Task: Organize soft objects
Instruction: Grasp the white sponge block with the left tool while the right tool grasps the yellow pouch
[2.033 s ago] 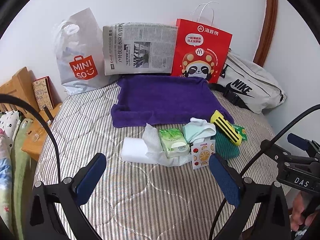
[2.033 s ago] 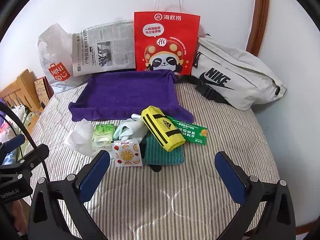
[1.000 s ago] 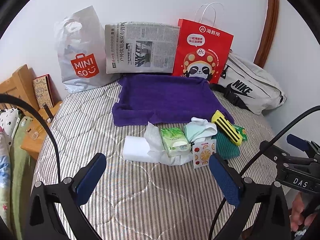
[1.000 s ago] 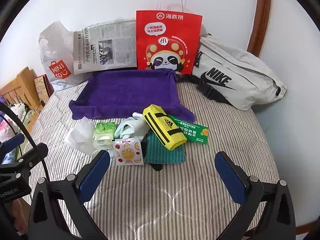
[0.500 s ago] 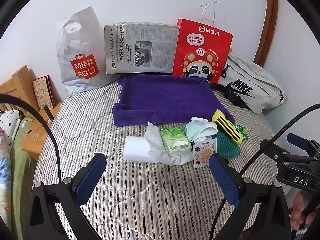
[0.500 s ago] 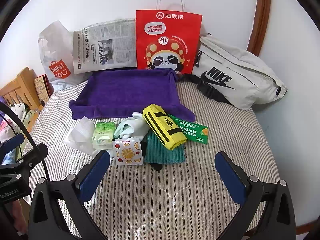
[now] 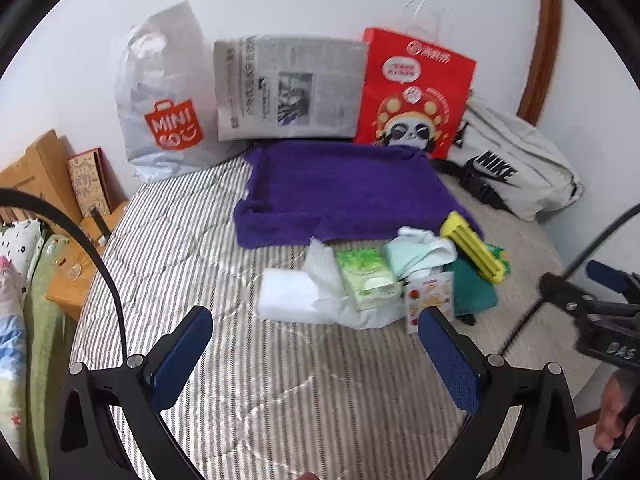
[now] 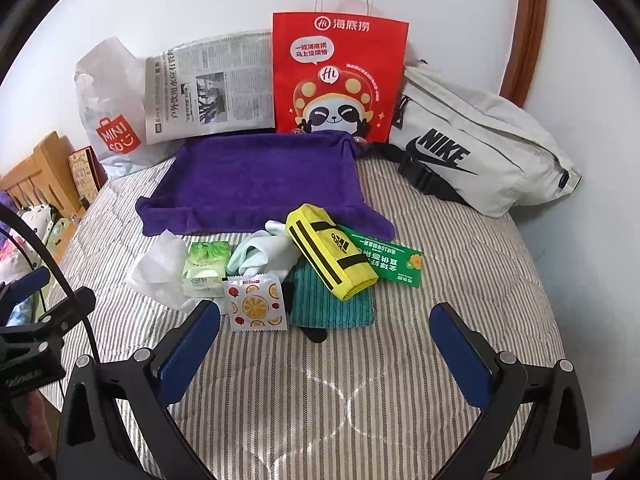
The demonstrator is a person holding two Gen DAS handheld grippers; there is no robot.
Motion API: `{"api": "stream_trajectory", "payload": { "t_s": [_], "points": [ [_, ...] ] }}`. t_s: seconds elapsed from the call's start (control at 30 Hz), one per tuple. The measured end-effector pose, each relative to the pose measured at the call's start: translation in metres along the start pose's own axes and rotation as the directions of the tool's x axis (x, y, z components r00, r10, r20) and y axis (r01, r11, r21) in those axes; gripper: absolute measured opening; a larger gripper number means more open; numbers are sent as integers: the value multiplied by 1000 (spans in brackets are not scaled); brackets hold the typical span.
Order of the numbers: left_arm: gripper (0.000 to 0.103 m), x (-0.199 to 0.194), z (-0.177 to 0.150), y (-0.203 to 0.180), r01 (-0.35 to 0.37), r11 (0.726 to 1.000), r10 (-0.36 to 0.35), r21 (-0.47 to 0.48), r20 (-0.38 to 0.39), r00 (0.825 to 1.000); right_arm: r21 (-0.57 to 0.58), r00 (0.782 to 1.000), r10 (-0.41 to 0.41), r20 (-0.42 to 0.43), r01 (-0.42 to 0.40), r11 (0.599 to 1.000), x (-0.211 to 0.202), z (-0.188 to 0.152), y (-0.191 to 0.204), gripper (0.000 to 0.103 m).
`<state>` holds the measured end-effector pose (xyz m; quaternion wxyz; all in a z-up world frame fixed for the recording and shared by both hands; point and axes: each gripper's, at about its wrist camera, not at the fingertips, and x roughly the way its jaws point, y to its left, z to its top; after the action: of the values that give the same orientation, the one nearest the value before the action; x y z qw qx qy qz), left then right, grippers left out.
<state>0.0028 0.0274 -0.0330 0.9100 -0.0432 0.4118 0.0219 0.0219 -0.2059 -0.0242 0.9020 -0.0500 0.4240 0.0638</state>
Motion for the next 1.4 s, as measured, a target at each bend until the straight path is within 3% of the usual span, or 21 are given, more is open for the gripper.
{"api": "stream_trajectory", "payload": {
  "t_s": [0.27,0.53,1.1,1.23,1.3,1.33,1.4],
  "points": [
    [102,56,-13,30,-70,998,69,-9,-89,994,-1,999,5,-38,-5,1000,21,0,-2,103],
    [102,107,-28,31,-40,999,45,36,-164,985,-12,996,0,-92,-1,1000,49,1,-2,103],
    [102,141,-21,9,32,999,-25,44,-148,989,-43,985,1,-173,-9,999,95,3,8,103],
    [102,150,-19,8,-9,999,16,49,-148,989,-44,983,-1,-185,-7,999,102,4,8,103],
    [93,150,-18,12,-26,998,32,49,-129,991,-42,982,-4,-188,-4,999,104,4,8,103],
    [82,148,-18,15,-32,999,37,43,-115,993,-40,982,-4,-190,-4,999,105,5,7,103],
    [79,146,-15,26,-27,999,30,29,-107,994,-37,981,-3,-193,-4,999,107,6,7,103]
  ]
}}
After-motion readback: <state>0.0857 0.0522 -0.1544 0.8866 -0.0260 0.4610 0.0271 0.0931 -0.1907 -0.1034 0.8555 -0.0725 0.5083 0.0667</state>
